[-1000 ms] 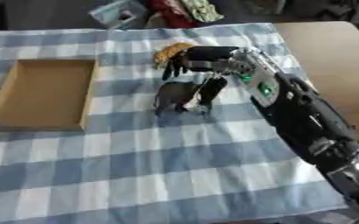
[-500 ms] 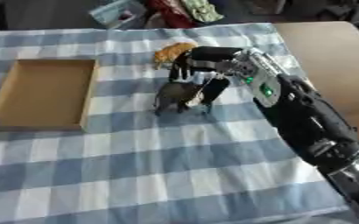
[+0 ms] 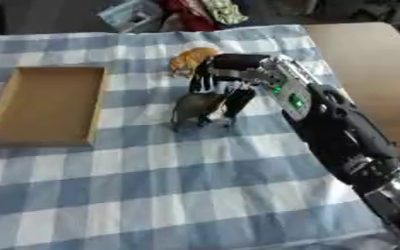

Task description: Pick up objects on the table and place them in the box.

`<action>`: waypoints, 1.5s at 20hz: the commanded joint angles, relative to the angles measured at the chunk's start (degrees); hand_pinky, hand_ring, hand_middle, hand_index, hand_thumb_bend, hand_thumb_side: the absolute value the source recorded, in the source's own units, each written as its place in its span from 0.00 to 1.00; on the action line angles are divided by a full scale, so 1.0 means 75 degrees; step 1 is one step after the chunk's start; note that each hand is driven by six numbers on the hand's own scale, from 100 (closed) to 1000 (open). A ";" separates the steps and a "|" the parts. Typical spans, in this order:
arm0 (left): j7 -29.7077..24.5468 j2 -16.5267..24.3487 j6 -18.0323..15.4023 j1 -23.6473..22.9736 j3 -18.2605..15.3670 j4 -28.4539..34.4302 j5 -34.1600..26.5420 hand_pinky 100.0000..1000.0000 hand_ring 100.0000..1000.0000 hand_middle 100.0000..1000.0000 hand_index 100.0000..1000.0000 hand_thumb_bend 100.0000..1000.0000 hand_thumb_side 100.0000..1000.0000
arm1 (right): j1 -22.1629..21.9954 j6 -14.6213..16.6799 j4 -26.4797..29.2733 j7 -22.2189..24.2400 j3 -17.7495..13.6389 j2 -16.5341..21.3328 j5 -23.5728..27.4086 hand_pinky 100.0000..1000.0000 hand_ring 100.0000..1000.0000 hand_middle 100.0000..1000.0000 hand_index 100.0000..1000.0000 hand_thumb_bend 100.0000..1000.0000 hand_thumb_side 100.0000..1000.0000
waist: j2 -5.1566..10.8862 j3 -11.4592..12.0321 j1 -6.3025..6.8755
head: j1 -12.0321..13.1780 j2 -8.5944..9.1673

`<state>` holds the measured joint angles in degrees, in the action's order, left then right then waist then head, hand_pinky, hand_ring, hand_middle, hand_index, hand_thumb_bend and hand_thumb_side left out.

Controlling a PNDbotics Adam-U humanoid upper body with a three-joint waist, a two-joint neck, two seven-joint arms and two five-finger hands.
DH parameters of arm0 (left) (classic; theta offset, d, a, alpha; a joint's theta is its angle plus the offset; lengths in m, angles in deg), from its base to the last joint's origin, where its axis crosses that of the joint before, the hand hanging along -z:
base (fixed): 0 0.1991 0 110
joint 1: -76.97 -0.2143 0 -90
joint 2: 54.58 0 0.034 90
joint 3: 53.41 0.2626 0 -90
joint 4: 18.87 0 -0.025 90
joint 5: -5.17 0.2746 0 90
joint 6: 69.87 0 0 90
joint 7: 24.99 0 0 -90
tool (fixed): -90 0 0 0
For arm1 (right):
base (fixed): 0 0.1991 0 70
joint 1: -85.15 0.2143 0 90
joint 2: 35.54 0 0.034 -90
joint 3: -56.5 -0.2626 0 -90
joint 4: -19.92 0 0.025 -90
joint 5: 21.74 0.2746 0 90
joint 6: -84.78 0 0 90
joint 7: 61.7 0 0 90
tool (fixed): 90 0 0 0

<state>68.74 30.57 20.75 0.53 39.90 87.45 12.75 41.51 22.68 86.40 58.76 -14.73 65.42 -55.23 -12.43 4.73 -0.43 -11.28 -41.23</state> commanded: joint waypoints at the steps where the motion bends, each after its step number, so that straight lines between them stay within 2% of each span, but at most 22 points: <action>1: 0.0017 0.0149 -0.0011 0.0037 -0.0050 0.0077 0.0013 0.48 0.49 0.46 0.64 0.78 0.23 | 0.0119 0.0027 -0.0015 -0.0013 -0.0021 0.0075 -0.0123 0.57 0.63 0.63 0.74 0.33 0.35 | 0.0102 -0.0007 0.0017 | -0.0024 0.0019; 10: 0.0012 0.0141 -0.0012 0.0034 -0.0044 0.0072 0.0012 0.48 0.49 0.46 0.64 0.78 0.23 | 0.0113 0.0068 -0.0213 -0.0055 -0.0008 -0.0026 -0.0361 0.59 0.65 0.66 0.75 0.34 0.36 | 0.0097 0.0007 0.0007 | -0.0048 0.0018; 17: 0.0016 0.0138 -0.0013 0.0037 -0.0044 0.0072 0.0010 0.48 0.49 0.46 0.64 0.78 0.23 | 0.0128 0.0153 -0.0379 -0.0126 -0.0026 -0.0094 -0.0558 0.58 0.64 0.64 0.74 0.34 0.35 | 0.0095 0.0018 0.0000 | -0.0056 0.0025; 25: 0.0019 0.0143 -0.0013 0.0044 -0.0049 0.0073 0.0012 0.48 0.49 0.46 0.64 0.78 0.23 | 0.0140 0.0123 -0.0318 -0.0275 -0.0072 -0.0064 -0.0491 0.46 0.48 0.47 0.57 0.23 0.32 | 0.0096 0.0021 -0.0002 | -0.0077 0.0041; 30: 0.0021 0.0147 -0.0012 0.0048 -0.0051 0.0074 0.0012 0.48 0.49 0.46 0.64 0.78 0.23 | 0.0179 0.0061 -0.0199 -0.0360 -0.0110 -0.0004 -0.0329 0.33 0.36 0.35 0.47 0.15 0.29 | 0.0099 0.0019 0.0004 | -0.0076 0.0048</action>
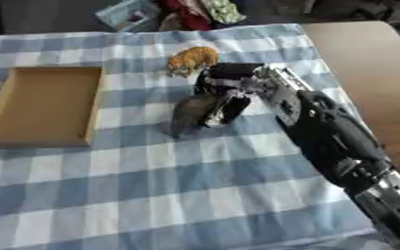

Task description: Pick up objects on the table and place them in the box.

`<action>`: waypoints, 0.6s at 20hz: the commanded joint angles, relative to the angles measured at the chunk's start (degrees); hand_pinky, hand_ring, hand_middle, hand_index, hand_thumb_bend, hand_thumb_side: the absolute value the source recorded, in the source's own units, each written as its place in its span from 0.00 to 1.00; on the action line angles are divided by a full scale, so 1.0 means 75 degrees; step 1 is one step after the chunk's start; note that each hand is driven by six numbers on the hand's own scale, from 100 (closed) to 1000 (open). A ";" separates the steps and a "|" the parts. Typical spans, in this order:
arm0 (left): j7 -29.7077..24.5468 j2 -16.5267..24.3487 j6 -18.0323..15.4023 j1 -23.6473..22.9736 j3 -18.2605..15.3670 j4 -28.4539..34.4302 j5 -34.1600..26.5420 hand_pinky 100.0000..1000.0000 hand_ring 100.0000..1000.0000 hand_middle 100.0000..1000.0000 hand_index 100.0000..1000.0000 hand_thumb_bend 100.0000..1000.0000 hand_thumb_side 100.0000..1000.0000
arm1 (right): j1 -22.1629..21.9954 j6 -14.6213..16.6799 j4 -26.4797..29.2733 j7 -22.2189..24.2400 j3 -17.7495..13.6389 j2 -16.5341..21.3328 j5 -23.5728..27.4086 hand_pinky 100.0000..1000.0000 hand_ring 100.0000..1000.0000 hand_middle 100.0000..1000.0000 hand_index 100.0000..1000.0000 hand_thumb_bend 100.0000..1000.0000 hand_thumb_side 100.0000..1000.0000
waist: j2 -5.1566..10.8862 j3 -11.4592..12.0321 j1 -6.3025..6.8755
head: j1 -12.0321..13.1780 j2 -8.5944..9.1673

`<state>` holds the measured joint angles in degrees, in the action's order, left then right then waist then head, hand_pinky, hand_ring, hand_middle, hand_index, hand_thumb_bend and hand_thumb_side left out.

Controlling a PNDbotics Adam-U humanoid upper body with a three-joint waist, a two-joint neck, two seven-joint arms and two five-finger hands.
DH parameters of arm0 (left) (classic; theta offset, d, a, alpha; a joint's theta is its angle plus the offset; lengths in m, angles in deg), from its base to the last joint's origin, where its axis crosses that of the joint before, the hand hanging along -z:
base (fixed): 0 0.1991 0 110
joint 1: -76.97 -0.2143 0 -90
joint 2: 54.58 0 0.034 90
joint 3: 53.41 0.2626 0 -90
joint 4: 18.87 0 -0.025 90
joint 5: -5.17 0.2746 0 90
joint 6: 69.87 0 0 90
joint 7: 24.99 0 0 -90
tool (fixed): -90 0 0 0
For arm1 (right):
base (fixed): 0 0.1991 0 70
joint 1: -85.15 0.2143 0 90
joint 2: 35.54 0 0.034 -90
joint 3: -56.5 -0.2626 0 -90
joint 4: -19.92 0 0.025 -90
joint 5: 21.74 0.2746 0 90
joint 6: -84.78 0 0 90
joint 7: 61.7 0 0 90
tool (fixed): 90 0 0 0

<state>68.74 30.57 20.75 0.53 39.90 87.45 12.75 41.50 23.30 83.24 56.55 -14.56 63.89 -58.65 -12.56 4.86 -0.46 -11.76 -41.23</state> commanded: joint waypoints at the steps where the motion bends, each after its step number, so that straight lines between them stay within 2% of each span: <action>1: 0.0022 0.0148 -0.0012 0.0050 -0.0052 0.0076 0.0011 0.48 0.49 0.46 0.64 0.78 0.23 | 0.0206 -0.0028 0.0264 -0.0072 -0.0138 0.0220 0.0174 0.32 0.36 0.35 0.46 0.15 0.29 | 0.0119 0.0000 0.0008 | -0.0010 0.0051; 12: -0.0013 0.0171 -0.0019 0.0076 -0.0001 0.0091 -0.0005 0.48 0.49 0.46 0.64 0.78 0.23 | 0.0894 -0.0041 0.0635 -0.0017 -0.0138 0.0359 0.0647 0.32 0.36 0.35 0.46 0.16 0.25 | 0.0171 0.0074 -0.0044 | -0.0013 0.0064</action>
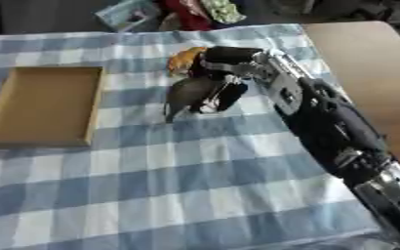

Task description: Pick up objects on the table and place them in the box.

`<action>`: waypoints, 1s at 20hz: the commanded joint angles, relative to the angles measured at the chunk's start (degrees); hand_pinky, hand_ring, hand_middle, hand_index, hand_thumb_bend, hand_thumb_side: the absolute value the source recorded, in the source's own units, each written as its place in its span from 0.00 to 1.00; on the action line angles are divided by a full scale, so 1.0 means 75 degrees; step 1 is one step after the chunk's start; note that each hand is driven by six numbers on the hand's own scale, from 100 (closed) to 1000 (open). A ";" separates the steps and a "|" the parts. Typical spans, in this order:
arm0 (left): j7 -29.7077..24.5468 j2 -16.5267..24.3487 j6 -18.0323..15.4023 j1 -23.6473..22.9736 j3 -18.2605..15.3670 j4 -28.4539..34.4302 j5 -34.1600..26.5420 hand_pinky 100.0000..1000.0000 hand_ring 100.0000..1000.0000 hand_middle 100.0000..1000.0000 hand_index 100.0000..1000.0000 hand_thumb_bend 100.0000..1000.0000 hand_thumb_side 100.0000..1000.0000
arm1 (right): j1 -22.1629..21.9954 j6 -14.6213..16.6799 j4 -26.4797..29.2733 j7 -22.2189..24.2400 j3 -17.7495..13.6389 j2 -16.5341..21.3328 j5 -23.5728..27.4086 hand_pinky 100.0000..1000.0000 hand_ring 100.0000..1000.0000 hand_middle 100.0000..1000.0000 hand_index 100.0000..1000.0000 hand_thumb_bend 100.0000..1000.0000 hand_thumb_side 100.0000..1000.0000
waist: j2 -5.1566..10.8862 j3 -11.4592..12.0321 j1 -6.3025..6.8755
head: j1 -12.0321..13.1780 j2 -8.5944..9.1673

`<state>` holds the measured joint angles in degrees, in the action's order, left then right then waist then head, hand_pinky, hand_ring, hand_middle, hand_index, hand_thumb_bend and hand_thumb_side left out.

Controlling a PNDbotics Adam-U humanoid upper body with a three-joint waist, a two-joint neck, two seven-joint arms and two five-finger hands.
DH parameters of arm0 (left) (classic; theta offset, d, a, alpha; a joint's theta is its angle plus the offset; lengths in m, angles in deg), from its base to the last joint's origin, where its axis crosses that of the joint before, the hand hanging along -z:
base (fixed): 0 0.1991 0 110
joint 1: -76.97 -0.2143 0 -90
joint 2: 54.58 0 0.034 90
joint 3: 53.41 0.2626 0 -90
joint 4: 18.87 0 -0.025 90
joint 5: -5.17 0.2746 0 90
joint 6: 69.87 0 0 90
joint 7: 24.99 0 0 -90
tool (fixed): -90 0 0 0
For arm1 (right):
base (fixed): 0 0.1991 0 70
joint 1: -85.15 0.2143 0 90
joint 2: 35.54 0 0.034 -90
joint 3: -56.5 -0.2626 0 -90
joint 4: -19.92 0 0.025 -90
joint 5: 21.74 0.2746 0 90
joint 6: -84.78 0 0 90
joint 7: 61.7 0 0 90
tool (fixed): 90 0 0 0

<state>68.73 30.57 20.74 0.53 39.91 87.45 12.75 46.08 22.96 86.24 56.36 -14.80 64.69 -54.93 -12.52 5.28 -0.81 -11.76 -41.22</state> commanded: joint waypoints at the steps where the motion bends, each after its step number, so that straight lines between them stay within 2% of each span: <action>1: -0.0034 0.0174 -0.0024 0.0088 0.0021 0.0097 -0.0011 0.48 0.49 0.46 0.64 0.78 0.23 | 0.0374 0.0016 0.0251 0.0019 -0.0105 0.0246 0.0189 0.32 0.36 0.35 0.47 0.16 0.25 | 0.0174 0.0046 -0.0007 | -0.0013 0.0064; 8: -0.0106 0.0142 -0.0046 0.0259 0.0108 0.0141 -0.0061 0.48 0.49 0.46 0.64 0.77 0.23 | 0.0925 0.0070 0.0171 0.0156 -0.0151 0.0065 0.0376 0.33 0.37 0.35 0.47 0.17 0.24 | 0.0172 0.0400 -0.0105 | -0.0133 0.0146; 15: -0.0203 0.0078 -0.0070 0.0527 0.0215 0.0251 -0.0112 0.48 0.49 0.46 0.64 0.77 0.24 | 0.1411 0.0119 -0.0158 0.0275 -0.0204 -0.0340 0.0292 0.33 0.37 0.36 0.47 0.16 0.24 | 0.0053 0.1010 -0.0229 | -0.0345 0.0331; 20: -0.0317 0.0028 -0.0087 0.0760 0.0327 0.0393 -0.0171 0.48 0.49 0.46 0.64 0.77 0.24 | 0.1681 0.0158 -0.0586 0.0289 -0.0320 -0.0680 -0.0054 0.33 0.37 0.36 0.48 0.16 0.25 | -0.0061 0.1475 -0.0311 | -0.0605 0.0452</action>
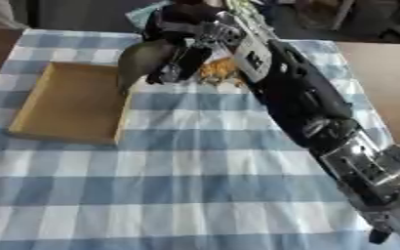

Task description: Pick up objects on the table and place them in the box.

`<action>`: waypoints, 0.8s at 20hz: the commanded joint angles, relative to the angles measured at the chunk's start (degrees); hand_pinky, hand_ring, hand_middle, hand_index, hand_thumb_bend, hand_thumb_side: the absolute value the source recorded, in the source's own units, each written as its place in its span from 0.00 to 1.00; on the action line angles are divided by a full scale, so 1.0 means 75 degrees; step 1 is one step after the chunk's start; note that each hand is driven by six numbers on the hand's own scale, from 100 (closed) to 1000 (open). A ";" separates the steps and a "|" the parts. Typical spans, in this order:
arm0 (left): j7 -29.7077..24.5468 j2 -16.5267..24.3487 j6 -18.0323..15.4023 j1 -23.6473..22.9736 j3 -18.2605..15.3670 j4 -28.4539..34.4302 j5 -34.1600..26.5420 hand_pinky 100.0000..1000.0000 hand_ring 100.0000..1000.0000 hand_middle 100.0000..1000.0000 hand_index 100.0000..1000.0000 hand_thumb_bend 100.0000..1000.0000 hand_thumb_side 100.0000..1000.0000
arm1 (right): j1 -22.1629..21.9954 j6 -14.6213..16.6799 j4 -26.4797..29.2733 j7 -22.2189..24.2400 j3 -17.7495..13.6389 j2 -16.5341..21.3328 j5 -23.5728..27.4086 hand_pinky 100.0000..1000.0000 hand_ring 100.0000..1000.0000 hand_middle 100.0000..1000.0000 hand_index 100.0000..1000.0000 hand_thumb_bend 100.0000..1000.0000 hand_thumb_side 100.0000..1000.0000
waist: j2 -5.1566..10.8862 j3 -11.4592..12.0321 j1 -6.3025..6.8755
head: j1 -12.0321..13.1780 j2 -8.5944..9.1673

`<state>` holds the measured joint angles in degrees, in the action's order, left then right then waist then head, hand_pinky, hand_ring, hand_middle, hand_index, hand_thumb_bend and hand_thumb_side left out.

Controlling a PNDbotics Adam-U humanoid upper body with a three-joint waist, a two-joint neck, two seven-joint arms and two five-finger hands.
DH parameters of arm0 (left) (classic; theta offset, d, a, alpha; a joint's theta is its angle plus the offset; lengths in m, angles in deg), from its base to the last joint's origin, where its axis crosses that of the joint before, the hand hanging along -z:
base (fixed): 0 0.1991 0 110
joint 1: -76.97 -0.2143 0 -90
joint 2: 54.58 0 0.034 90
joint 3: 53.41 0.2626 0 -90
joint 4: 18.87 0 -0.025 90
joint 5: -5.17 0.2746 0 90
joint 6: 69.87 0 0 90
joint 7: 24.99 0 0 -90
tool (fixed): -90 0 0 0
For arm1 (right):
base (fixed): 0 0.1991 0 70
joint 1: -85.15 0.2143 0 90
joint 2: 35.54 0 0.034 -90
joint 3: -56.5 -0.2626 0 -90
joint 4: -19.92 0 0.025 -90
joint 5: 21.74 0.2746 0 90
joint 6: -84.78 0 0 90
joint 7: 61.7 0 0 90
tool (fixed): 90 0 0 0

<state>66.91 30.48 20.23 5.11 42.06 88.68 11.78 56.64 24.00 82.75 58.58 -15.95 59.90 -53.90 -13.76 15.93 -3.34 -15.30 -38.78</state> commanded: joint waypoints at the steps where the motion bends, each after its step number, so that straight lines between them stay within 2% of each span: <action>1: -0.0101 0.0029 -0.0021 0.0198 0.0066 0.0256 -0.0056 0.48 0.49 0.46 0.64 0.77 0.24 | 0.0316 0.0028 -0.0222 -0.0032 -0.0208 -0.0099 -0.0281 0.33 0.38 0.36 0.48 0.16 0.25 | 0.0085 0.0152 0.0011 | -0.0191 0.0149; 8: -0.0297 -0.0034 -0.0024 0.0472 0.0245 0.0423 -0.0168 0.48 0.49 0.46 0.64 0.77 0.24 | 0.0563 -0.0062 -0.0938 -0.0461 -0.0560 -0.0492 -0.1129 0.35 0.39 0.37 0.49 0.18 0.25 | -0.0059 0.0704 -0.0062 | -0.0561 0.0322; 16: -0.0412 -0.0101 -0.0012 0.0621 0.0342 0.0490 -0.0239 0.48 0.49 0.46 0.64 0.78 0.24 | 0.0632 -0.0504 -0.1760 -0.1685 -0.0925 -0.0912 -0.2768 0.38 0.41 0.40 0.52 0.25 0.28 | -0.0177 0.1036 -0.0104 | -0.0859 0.0440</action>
<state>64.04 29.47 20.19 8.94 44.56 91.05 10.26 59.72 20.67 69.66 47.52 -21.96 52.84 -72.86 -16.11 23.73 -4.47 -21.38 -36.17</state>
